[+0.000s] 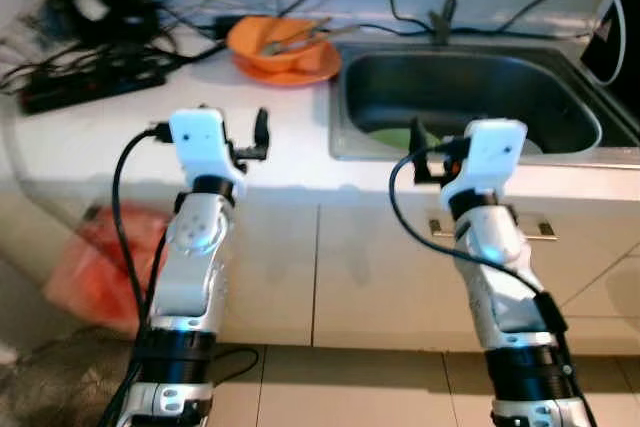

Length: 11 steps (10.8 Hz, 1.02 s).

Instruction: Kitchen organization

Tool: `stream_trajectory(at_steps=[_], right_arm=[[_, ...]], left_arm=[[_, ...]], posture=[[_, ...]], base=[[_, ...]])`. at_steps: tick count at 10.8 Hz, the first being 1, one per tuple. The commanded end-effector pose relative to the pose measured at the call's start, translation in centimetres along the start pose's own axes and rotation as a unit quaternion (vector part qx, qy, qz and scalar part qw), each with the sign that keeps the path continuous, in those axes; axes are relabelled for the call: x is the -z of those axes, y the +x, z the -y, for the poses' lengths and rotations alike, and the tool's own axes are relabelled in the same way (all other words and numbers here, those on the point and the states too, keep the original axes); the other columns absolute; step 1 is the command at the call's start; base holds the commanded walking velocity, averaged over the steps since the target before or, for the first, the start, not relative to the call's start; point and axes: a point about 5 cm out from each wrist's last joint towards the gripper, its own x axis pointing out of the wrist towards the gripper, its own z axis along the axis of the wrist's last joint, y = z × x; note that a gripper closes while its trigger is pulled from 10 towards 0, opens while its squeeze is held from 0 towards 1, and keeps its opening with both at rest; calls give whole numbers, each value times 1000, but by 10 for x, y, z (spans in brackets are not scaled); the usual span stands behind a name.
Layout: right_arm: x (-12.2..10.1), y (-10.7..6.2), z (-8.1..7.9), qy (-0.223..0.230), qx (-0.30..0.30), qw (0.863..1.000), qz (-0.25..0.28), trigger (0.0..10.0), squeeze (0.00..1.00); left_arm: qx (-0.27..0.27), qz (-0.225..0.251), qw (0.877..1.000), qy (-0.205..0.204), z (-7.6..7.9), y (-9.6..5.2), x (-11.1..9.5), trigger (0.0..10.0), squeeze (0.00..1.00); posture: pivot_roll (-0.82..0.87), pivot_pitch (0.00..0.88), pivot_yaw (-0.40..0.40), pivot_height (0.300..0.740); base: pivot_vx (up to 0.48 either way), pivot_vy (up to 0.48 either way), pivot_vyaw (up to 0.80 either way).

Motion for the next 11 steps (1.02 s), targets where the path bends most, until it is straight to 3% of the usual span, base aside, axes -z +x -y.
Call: stream_trajectory(at_steps=[1,7,11], right_arm=[[-7,3,0,1,3,1000,8,10000,0],[-8,4,-1,2,5,1000,4,10000,0],[-2,3,0,1,8,1000,-7,10000,0]], left_arm=[[8,4,1000,-2,3,2,-6,10000,0],[4,-5,1000,-3,2,5,-7,10000,0],[-3,-12,1000,-5,2,5,-6,10000,0]], posture=[[122,0,16,740],[122,0,18,740],[125,0,19,740]], base=[[461,0,0],[450,0,0],[140,0,0]])
